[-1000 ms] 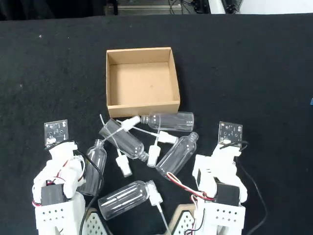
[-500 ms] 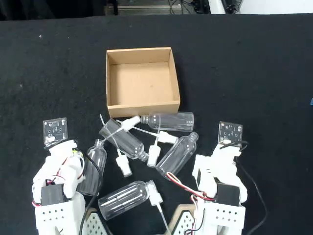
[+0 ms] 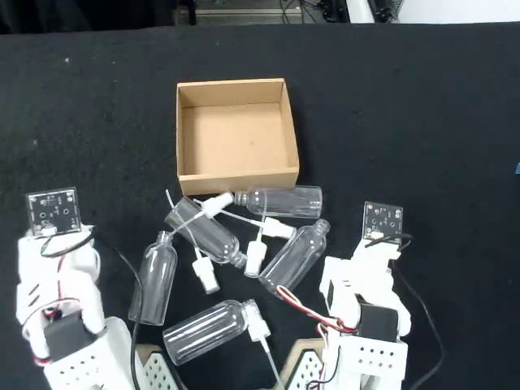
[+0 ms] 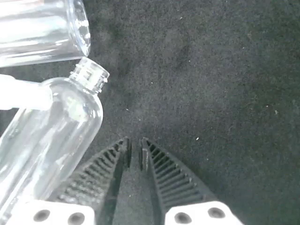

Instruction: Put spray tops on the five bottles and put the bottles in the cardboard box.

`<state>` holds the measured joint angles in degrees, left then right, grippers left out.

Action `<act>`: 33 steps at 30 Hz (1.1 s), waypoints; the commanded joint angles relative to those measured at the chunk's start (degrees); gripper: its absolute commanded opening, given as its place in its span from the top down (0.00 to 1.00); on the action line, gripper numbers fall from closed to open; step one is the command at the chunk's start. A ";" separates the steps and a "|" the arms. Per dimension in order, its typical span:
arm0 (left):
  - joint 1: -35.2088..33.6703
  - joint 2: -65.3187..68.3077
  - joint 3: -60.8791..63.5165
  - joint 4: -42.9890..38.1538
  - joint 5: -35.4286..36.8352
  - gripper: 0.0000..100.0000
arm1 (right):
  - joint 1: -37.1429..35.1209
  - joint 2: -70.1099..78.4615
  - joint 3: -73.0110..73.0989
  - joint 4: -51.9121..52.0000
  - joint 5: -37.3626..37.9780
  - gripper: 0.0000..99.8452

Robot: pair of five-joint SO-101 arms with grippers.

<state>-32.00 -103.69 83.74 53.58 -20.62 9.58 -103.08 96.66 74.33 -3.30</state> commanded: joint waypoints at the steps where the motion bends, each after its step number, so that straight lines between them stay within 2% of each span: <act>1: 2.24 -0.88 -11.74 7.03 -1.58 0.97 | 1.05 -5.49 -0.22 0.44 0.26 0.98; 3: 5.32 -0.70 -15.52 10.73 -1.85 0.93 | 1.05 -5.49 -0.22 0.44 0.26 0.98; 7: 10.15 4.84 -21.05 16.79 -1.93 0.78 | 1.14 -5.49 -0.22 0.44 0.26 0.98; 13: 15.78 34.55 -33.27 26.81 -3.78 0.78 | 1.14 -5.49 -0.22 0.44 0.26 0.98; 16: 20.09 49.49 -41.98 34.73 -0.79 0.78 | 1.14 -5.49 -0.22 0.44 0.35 0.98; 19: 23.87 61.10 -46.11 38.86 2.29 0.78 | 1.14 -5.49 -0.22 0.44 0.35 0.98; 24: 27.91 71.65 -44.35 37.19 2.02 0.78 | 1.14 -5.49 -0.22 0.44 0.35 0.98; 33: 28.18 69.10 -31.60 24.44 2.73 0.78 | 1.14 -5.49 -0.22 0.44 0.35 0.98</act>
<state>-4.40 -32.22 48.48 82.77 -18.51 9.58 -103.08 96.66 74.33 -3.30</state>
